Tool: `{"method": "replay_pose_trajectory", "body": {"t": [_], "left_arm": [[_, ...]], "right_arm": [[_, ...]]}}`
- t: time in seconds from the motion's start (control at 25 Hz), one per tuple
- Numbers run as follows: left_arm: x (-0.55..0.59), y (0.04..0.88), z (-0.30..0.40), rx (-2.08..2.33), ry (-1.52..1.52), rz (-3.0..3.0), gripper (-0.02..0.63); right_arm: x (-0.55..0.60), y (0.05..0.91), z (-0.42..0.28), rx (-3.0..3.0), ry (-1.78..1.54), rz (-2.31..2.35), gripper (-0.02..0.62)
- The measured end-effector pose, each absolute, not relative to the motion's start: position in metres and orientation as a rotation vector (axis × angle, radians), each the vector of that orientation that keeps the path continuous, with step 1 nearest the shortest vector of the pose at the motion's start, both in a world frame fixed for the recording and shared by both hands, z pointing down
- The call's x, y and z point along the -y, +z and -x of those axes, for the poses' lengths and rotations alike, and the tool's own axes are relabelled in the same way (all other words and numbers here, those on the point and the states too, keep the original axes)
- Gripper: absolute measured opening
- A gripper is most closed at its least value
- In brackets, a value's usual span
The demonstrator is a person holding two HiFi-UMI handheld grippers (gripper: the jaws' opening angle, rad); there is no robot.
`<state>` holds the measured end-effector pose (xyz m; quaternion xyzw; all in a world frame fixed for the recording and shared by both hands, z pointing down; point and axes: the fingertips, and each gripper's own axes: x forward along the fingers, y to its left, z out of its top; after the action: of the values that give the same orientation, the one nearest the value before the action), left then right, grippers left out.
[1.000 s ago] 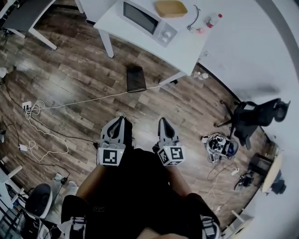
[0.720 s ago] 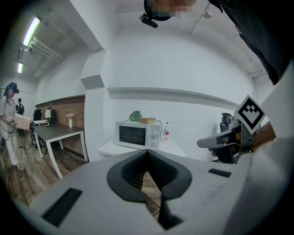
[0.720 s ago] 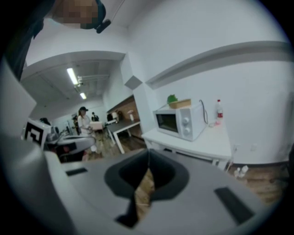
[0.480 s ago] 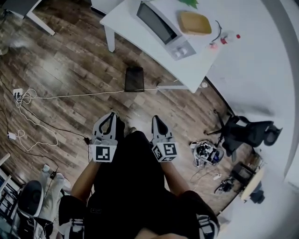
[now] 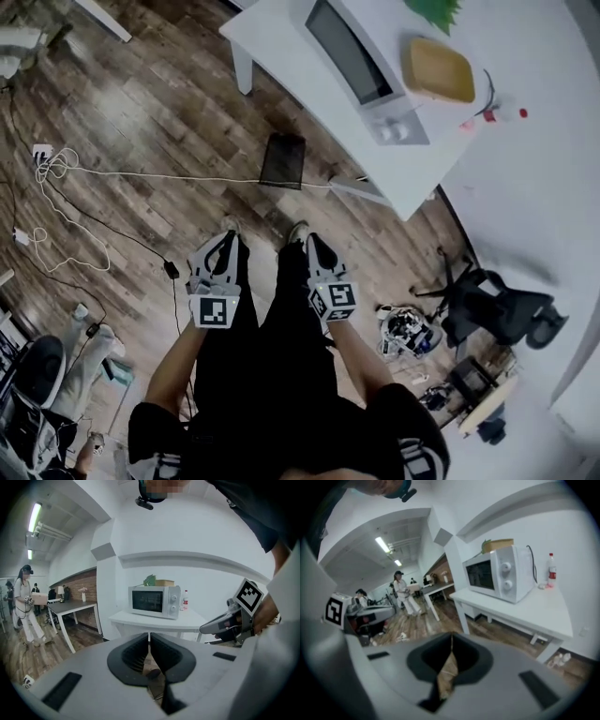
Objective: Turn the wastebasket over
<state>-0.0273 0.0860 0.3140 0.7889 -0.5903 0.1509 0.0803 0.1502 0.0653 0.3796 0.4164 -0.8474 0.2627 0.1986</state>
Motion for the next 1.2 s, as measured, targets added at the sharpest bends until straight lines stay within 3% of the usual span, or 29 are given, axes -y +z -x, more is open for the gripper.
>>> {"method": "replay_pose_trajectory", "body": {"t": [0.04,0.16,0.36,0.44,0.6,1.2], "left_arm": [[-0.086,0.33,0.024,1.771,0.464,-2.322,0.04],[-0.083,0.386,0.016,1.76,0.505,-2.204,0.137],[-0.082,0.48,-0.002,1.68,0.64,-2.167,0.186],[-0.082,0.519,-0.007,1.637,0.695,-2.166,0.193],[-0.081,0.6,-0.015,1.569,0.771,-2.165,0.193],[-0.07,0.835,-0.014,1.388,0.977,-2.181,0.193]], "right_arm": [[-0.063,0.391,-0.153,2.369,0.739,-1.135,0.034],[-0.053,0.433,-0.164,2.358,0.77,-1.062,0.035],[-0.049,0.522,-0.19,2.266,0.799,-0.993,0.035],[-0.047,0.558,-0.198,2.228,0.786,-0.972,0.047],[-0.049,0.636,-0.21,2.155,0.785,-0.939,0.133],[-0.049,0.883,-0.246,1.917,0.677,-0.901,0.147]]}}
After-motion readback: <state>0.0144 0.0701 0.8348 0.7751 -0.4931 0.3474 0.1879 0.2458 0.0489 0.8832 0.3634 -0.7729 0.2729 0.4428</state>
